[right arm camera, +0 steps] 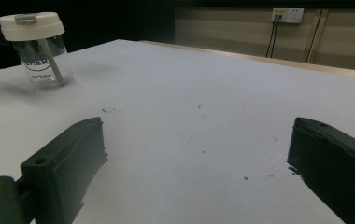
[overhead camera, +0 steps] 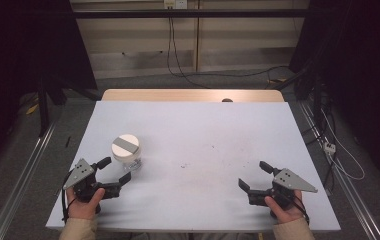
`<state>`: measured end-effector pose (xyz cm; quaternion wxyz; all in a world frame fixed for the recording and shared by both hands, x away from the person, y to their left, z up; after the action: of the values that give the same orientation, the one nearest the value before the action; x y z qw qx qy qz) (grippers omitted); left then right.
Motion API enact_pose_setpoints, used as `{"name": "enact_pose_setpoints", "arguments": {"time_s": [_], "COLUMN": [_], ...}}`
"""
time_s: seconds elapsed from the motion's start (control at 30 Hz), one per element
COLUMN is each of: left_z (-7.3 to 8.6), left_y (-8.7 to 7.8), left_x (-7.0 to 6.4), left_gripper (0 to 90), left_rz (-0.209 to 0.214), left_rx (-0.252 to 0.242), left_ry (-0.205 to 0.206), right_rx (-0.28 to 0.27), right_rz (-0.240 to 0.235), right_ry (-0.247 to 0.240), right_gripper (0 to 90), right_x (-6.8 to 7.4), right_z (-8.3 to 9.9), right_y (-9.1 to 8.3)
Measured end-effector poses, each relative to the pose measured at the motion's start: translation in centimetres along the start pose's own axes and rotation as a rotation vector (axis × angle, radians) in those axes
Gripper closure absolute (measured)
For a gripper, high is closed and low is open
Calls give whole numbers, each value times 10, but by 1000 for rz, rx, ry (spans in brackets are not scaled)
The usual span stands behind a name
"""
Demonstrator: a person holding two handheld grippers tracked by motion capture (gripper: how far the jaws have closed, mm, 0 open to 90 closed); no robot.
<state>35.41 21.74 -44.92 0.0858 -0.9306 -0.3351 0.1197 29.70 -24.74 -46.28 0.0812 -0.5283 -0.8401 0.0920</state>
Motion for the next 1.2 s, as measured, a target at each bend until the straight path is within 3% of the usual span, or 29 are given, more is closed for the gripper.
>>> {"name": "enact_pose_setpoints", "arguments": {"time_s": [0.8,1.03,1.2], "left_z": [1,1,1], "left_y": [10,22,33], "left_x": [7,13,19], "left_gripper": [43,41,42], "left_rz": [-28,-71,-108], "left_rx": [38,77,119], "left_ry": [13,15,-11], "right_rx": [-6,-3,-3], "right_rz": [-1,0,-3], "right_ry": [-3,-7,-11], "right_gripper": [38,38,41], "right_x": [1,1,2], "right_z": [-1,0,0], "right_y": [0,0,0]}}
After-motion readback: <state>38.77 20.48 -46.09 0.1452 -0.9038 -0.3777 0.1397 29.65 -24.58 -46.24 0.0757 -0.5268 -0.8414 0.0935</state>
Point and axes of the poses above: each handheld gripper's, and its own axes: y roughly forward along the jaws, z roughly out of its underside, x roughly to its left, the point moved 4 cm from there along y, roughly forward along the jaws, and after that the axes turned 6 degrees about z, right-handed, at the moved point
